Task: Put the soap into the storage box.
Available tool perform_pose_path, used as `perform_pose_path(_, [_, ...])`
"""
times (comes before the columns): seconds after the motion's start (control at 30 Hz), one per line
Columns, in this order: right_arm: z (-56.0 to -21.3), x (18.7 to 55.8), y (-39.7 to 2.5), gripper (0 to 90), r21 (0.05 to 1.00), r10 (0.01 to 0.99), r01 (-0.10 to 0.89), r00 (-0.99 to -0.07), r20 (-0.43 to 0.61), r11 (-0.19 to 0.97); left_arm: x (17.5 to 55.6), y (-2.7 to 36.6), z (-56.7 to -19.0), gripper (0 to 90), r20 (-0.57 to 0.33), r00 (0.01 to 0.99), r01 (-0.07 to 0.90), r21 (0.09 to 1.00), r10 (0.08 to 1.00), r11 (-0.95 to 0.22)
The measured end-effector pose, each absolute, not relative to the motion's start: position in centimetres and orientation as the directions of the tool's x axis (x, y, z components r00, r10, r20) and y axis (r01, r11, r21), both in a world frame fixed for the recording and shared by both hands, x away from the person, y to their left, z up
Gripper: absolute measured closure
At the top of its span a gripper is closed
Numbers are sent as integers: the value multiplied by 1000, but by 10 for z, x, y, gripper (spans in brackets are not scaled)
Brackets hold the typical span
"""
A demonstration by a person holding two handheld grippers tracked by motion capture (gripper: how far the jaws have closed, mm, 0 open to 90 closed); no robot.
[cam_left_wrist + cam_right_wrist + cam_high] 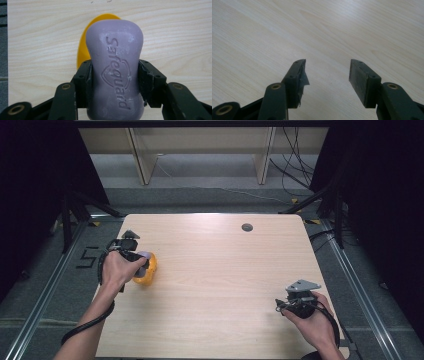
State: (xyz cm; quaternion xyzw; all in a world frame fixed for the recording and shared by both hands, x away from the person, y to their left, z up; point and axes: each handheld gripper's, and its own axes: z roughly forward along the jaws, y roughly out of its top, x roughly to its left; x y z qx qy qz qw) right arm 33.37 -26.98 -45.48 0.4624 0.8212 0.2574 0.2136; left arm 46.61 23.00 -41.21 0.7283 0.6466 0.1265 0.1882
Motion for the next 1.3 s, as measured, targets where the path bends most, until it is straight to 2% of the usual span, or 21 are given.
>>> perform_pose_path(1.3, [-455, 334, -271, 475, 624, 863, 637, -489, -128, 453, 478, 228, -424, 490, -55, 125, 904, 417, 991, -91])
